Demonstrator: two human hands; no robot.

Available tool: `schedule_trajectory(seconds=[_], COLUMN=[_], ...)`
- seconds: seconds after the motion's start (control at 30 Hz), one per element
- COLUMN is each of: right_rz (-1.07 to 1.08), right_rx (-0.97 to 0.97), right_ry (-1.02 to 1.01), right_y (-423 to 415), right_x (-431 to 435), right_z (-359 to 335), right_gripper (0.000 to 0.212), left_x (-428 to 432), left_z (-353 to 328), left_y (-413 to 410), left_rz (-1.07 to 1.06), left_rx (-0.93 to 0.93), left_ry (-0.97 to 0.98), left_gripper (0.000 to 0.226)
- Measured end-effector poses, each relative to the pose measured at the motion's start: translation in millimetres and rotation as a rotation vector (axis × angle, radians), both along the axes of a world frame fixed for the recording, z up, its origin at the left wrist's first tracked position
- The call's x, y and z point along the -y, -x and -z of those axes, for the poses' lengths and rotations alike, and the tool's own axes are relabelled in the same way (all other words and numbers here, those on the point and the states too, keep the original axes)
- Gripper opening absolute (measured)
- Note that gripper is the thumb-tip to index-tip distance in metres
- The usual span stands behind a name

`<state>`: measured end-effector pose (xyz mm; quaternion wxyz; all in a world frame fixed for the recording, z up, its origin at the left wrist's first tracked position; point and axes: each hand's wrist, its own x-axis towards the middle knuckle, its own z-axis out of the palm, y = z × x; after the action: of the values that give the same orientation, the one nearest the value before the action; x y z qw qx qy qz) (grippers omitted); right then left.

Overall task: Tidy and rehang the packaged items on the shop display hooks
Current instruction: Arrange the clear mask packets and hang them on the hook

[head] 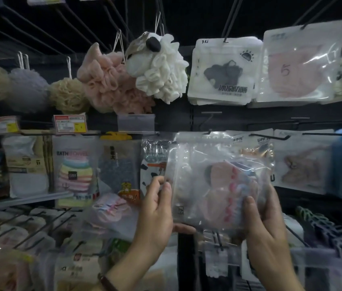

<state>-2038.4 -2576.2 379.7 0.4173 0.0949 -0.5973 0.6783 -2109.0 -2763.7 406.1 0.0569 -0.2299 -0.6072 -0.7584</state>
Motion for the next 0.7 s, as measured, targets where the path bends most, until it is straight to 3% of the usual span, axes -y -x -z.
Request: schedule_trajectory(seconds=[0.17, 0.33, 0.7], right_rz=[0.105, 0.149, 0.246], right_rx=[-0.004, 0.010, 0.057], right_ry=[0.031, 0.017, -0.037], right_y=[-4, -11, -20], right_x=[14, 23, 26], right_z=[3, 0, -2], right_gripper=[0.063, 0.067, 0.084], left_x=[7, 3, -1], left_z=[4, 2, -6], left_y=[9, 15, 15], left_rz=[0.017, -0.007, -0.026], left_rx=[0.008, -0.005, -0.018], left_ry=[-0.051, -0.069, -0.068], left_gripper=[0.025, 0.013, 0.024])
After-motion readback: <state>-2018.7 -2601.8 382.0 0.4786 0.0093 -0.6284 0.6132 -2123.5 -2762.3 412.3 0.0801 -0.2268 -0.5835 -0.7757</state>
